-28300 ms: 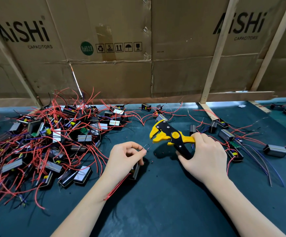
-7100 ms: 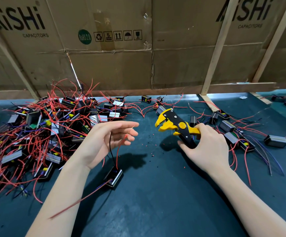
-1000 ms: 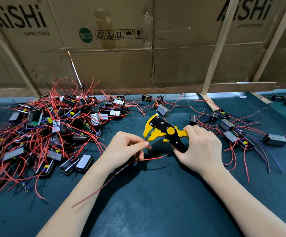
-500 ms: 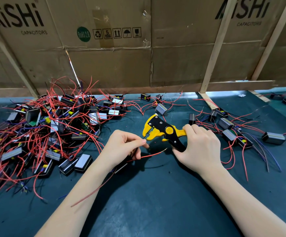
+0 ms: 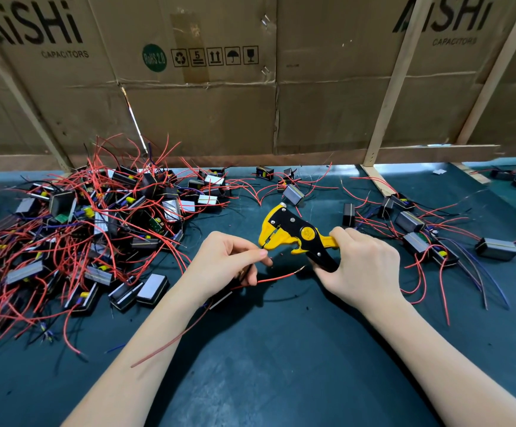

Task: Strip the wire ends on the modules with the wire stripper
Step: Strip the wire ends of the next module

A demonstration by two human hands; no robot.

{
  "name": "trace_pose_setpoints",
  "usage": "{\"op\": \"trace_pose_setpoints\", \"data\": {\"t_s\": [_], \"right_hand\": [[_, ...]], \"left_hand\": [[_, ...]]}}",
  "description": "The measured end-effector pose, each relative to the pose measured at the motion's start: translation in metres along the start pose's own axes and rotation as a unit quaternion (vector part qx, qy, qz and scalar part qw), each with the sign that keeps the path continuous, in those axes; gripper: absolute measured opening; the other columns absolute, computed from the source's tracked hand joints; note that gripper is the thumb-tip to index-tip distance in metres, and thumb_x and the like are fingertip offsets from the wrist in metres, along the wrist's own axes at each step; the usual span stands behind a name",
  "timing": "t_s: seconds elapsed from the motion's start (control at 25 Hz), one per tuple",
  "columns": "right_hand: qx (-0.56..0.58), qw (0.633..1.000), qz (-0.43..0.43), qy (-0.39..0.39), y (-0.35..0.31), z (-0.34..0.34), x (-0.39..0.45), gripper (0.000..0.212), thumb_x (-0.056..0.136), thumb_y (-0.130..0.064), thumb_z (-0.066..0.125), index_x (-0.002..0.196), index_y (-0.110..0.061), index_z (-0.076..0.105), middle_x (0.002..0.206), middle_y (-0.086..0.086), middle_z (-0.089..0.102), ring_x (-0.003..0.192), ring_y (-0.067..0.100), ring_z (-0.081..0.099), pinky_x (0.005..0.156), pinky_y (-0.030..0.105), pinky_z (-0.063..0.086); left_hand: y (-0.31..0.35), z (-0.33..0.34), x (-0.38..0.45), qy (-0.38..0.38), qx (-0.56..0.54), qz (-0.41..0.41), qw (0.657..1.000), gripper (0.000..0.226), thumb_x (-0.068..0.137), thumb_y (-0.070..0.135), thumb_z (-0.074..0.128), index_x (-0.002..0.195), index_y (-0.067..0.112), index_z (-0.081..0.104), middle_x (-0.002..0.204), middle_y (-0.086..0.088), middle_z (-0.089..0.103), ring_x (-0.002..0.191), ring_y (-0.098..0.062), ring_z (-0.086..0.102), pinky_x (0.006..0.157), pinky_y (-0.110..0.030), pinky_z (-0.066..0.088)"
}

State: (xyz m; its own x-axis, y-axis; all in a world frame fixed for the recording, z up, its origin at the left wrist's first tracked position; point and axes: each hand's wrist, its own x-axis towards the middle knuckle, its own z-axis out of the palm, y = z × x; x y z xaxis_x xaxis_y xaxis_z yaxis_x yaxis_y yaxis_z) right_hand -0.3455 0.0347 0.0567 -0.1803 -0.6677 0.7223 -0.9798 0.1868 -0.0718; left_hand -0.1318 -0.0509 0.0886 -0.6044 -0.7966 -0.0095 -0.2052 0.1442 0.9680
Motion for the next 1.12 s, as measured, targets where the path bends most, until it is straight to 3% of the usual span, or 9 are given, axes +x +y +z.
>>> {"op": "trace_pose_setpoints", "data": {"t_s": [0.24, 0.48, 0.8, 1.12], "right_hand": [[0.006, 1.0, -0.002, -0.011, 0.0008, -0.0016, 0.0014, 0.045, 0.05, -0.038, 0.087, 0.074, -0.011, 0.061, 0.062, 0.002, 0.059, 0.056, 0.03, 0.06, 0.051, 0.028, 0.04], [0.002, 1.0, -0.001, -0.017, 0.0003, -0.0018, 0.0016, 0.046, 0.047, -0.038, 0.09, 0.069, -0.01, 0.059, 0.057, 0.002, 0.055, 0.051, 0.029, 0.059, 0.051, 0.024, 0.029], [0.014, 1.0, 0.004, -0.027, -0.0006, -0.0012, 0.0016, 0.047, 0.053, -0.042, 0.088, 0.072, -0.011, 0.058, 0.061, 0.002, 0.057, 0.056, 0.03, 0.06, 0.05, 0.027, 0.036], [0.019, 0.999, 0.016, -0.034, -0.0001, -0.0029, 0.0019, 0.044, 0.056, -0.038, 0.087, 0.067, -0.009, 0.055, 0.055, 0.005, 0.054, 0.05, 0.033, 0.058, 0.05, 0.026, 0.031]], "left_hand": [[0.0007, -0.0011, -0.0013, -0.013, 0.013, 0.007, 1.0, 0.021, 0.093, 0.016, 0.065, 0.08, 0.007, 0.078, 0.047, -0.007, 0.059, 0.042, -0.01, 0.046, 0.049, -0.014, 0.041], [0.0026, -0.0014, -0.0012, -0.01, 0.01, 0.013, 1.0, 0.022, 0.093, 0.016, 0.064, 0.08, 0.007, 0.078, 0.046, -0.006, 0.058, 0.042, -0.01, 0.045, 0.049, -0.012, 0.04], [0.002, -0.0021, -0.0021, -0.018, 0.015, 0.013, 1.0, 0.022, 0.093, 0.017, 0.064, 0.079, 0.007, 0.078, 0.046, -0.006, 0.058, 0.042, -0.01, 0.043, 0.048, -0.012, 0.038], [-0.0006, -0.0043, -0.001, -0.017, 0.024, 0.016, 0.999, 0.022, 0.093, 0.019, 0.065, 0.078, 0.01, 0.079, 0.046, -0.006, 0.058, 0.043, -0.01, 0.043, 0.049, -0.012, 0.038]]}}
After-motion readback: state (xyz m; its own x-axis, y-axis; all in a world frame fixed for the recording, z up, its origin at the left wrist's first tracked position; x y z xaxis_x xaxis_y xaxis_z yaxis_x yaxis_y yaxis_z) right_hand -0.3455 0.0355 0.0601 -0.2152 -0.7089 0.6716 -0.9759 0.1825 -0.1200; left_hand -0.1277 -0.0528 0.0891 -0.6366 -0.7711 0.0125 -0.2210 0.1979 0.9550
